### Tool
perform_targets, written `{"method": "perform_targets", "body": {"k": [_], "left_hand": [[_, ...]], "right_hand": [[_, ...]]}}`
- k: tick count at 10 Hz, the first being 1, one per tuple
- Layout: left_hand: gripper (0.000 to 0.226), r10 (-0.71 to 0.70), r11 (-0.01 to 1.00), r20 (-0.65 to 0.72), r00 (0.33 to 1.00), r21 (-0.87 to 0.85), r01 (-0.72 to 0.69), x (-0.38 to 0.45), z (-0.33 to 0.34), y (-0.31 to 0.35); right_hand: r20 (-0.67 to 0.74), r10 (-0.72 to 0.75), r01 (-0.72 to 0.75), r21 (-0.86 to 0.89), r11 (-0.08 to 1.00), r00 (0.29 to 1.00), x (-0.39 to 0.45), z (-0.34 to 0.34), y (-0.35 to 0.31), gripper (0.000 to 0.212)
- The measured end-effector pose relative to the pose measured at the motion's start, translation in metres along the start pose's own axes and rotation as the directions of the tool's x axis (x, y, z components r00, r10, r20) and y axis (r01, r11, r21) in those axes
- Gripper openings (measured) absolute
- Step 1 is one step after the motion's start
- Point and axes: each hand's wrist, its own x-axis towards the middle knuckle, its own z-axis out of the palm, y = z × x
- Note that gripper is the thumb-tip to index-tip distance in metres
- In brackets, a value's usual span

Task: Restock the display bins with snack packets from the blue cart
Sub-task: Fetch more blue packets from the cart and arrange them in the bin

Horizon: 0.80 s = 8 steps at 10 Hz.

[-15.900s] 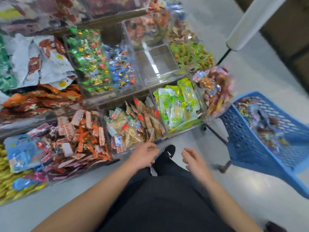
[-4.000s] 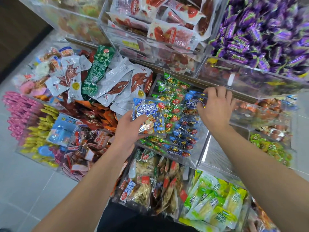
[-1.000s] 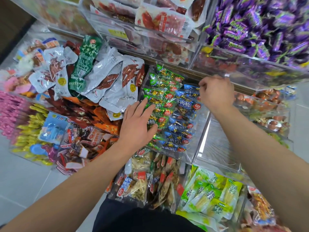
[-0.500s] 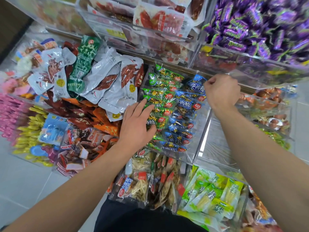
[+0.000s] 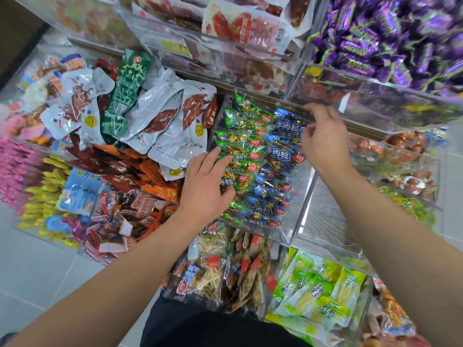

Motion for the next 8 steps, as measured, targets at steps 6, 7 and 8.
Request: {"method": "perform_targets", "body": {"k": [6, 7, 8], "left_hand": [[0.064, 0.0, 1.0, -0.001, 1.0, 0.009, 0.0, 0.001, 0.0, 0.0], [0.065, -0.004, 1.0, 0.007, 1.0, 0.017, 0.004, 0.001, 0.0, 0.0], [0.065, -0.008, 1.0, 0.02, 1.0, 0.014, 0.008, 0.002, -0.001, 0.0]], "right_hand": [[-0.037, 0.103, -0.106, -0.086, 0.991, 0.994, -0.003, -0.013, 0.006, 0.016], [-0.209, 0.147, -0.154, -0.015, 0.988, 0.967, -0.012, -0.02, 0.008, 0.018], [-0.252, 0.203, -0.226, -0.067, 0.972, 0.946, -0.011, -0.02, 0.006, 0.018]]}}
